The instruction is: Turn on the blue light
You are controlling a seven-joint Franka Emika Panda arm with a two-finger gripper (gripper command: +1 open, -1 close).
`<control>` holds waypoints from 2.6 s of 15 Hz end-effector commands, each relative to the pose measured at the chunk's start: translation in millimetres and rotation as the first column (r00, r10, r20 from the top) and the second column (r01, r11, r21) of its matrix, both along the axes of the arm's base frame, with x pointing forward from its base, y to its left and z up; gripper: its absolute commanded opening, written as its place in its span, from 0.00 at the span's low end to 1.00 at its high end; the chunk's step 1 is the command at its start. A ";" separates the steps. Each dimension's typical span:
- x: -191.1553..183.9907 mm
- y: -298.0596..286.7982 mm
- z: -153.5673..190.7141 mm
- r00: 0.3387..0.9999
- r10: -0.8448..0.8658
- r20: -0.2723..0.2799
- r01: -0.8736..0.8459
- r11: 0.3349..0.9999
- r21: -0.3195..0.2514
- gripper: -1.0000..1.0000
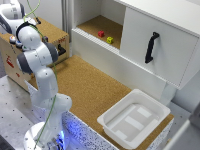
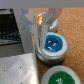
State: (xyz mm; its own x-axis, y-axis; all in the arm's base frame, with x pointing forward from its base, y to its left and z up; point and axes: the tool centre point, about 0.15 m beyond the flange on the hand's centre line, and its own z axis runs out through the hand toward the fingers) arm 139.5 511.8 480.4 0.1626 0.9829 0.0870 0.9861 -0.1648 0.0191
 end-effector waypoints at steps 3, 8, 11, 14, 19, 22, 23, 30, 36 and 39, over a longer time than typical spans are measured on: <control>36.3 34.7 -21.9 0.998 -0.040 0.051 0.043 0.997 -0.061 0.00; 33.2 49.5 -41.0 1.000 0.000 0.019 0.002 0.997 -0.081 0.00; 20.0 39.2 -24.2 0.999 -0.034 0.038 0.037 0.997 -0.071 0.00; 21.7 24.5 41.7 0.987 -0.051 0.155 0.064 0.995 -0.079 1.00; 38.6 6.4 112.2 0.958 -0.047 0.282 0.072 0.994 -0.077 1.00; 43.2 3.9 116.9 0.957 -0.030 0.288 0.052 0.996 -0.071 1.00; 45.7 3.7 116.7 0.958 -0.011 0.287 0.035 0.996 -0.078 1.00; 86.4 -11.9 104.7 0.956 0.061 0.285 -0.047 0.997 -0.058 1.00; 129.6 -35.5 90.9 0.950 0.120 0.288 -0.117 0.993 -0.027 1.00; 140.9 -63.4 79.8 0.955 0.107 0.276 -0.107 0.994 -0.015 1.00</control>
State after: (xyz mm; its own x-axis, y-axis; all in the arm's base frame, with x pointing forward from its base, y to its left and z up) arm 251.7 476.5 570.9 0.0412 0.9920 0.1194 0.9456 -0.0773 0.3161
